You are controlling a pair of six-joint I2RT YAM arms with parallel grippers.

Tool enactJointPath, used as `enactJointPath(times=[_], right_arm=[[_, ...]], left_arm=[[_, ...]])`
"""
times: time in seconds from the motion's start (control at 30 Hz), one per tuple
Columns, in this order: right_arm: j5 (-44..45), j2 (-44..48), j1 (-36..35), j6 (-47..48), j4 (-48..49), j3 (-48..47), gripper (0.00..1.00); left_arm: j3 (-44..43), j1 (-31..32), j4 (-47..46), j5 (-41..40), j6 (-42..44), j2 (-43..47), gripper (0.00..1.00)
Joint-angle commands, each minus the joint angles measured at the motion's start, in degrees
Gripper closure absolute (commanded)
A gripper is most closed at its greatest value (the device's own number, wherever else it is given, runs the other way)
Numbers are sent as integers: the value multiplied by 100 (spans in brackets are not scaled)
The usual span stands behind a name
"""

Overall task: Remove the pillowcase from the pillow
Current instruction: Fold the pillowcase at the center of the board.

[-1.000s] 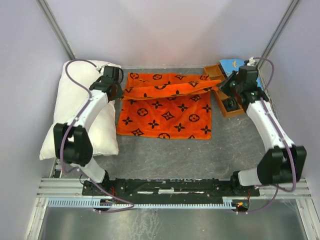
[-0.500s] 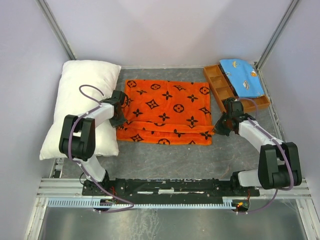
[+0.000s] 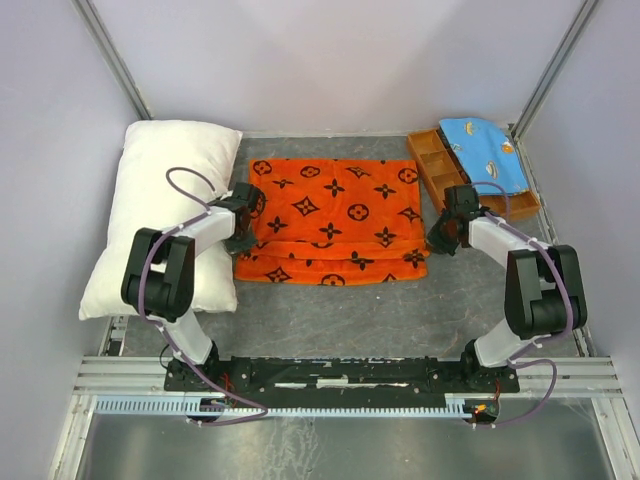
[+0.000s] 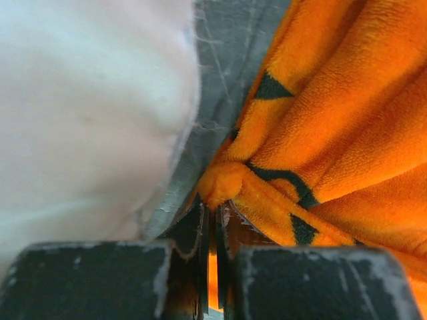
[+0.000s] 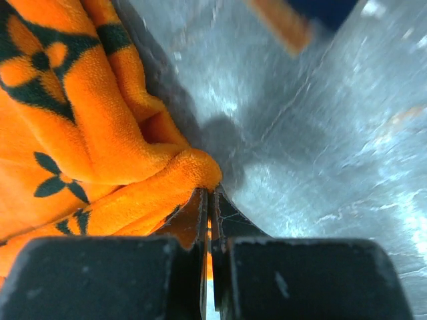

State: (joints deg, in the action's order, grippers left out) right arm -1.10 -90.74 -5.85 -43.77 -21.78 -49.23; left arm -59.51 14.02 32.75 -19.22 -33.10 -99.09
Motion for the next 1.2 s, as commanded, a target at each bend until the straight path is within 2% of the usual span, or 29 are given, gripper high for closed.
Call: enactJointPath(times=[0.0,0.13,0.27,0.5,0.73,0.8,0.87,1.0,1.17], right_arm=[[985,-65,390,104,-131,-680,99],[932,-123,557,91,-193,-968,99],[626,-211,558,-78,40,-845,99],[80,-559,560,-159,93,-1399,99],[-368,139,558,1,-443,-2302,99],[-525,422,562,19,-505,-2269,99],[-482,690,565,67,-624,-1994,99],[-83,1057,561,134,-566,-933,99],[86,981,561,148,-322,105,99]], left_arm=[[68,162,-4,213,-463,-273,97],[75,310,-14,339,-584,-190,97],[-40,347,-40,245,-546,-166,97],[-1166,293,386,92,-165,-820,97],[-2294,215,1252,-423,311,-15,97],[-2379,217,1414,-433,331,320,97],[-2091,215,1427,-325,276,620,97],[-726,223,1152,-22,-84,922,97],[564,215,614,366,-529,1073,97]])
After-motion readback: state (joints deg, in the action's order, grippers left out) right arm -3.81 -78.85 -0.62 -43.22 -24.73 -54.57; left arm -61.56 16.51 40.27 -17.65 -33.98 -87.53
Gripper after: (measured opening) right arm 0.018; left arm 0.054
